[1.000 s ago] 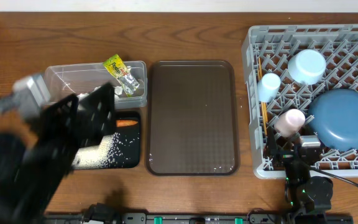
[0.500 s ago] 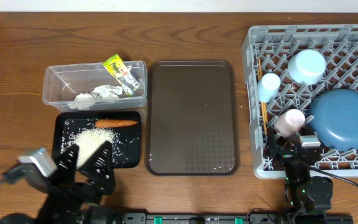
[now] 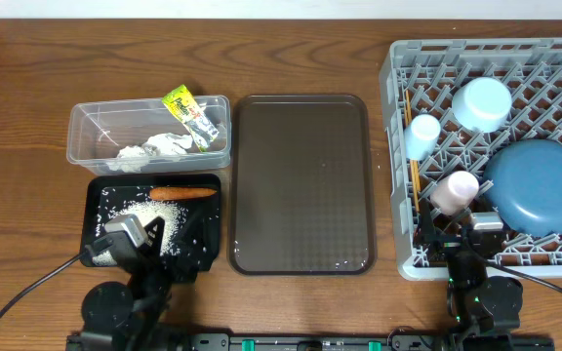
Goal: Sort waste into correct bins and load items into the dishwasher rack
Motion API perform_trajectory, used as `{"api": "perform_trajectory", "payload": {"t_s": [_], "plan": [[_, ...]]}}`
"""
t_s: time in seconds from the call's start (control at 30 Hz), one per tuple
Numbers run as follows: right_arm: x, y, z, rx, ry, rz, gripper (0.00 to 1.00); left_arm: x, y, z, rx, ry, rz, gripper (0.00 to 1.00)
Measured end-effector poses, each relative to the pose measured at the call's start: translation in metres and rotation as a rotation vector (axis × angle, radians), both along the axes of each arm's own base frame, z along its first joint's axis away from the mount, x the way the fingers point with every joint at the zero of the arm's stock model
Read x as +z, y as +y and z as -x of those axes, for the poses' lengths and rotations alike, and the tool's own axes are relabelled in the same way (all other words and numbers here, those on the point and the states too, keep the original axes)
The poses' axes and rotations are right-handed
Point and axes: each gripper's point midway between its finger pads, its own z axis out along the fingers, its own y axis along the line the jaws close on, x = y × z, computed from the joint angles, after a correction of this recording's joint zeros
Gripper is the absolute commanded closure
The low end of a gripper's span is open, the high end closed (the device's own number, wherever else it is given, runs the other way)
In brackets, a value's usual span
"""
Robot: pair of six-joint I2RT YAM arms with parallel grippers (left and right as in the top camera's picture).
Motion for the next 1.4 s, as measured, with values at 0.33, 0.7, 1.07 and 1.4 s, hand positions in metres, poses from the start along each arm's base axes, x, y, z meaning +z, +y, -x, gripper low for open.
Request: {"api": "perform_trajectory", "payload": {"t_s": [0.33, 0.7, 1.07, 1.4], "plan": [[0.000, 0.000, 0.000, 0.000, 0.000, 0.000, 0.01, 0.008, 0.011, -0.029, 0.066, -0.300, 0.040, 0.04], [0.000, 0.000, 0.000, 0.000, 0.000, 0.000, 0.01, -0.020, 0.013, -0.040, 0.068, -0.339, -0.094, 0.04], [0.000, 0.000, 0.000, 0.000, 0.000, 0.000, 0.01, -0.072, 0.013, -0.042, 0.021, -0.223, -0.356, 0.04], [0.000, 0.000, 0.000, 0.000, 0.000, 0.000, 0.01, -0.073, 0.016, -0.042, -0.020, -0.276, -0.675, 0.04]]}}
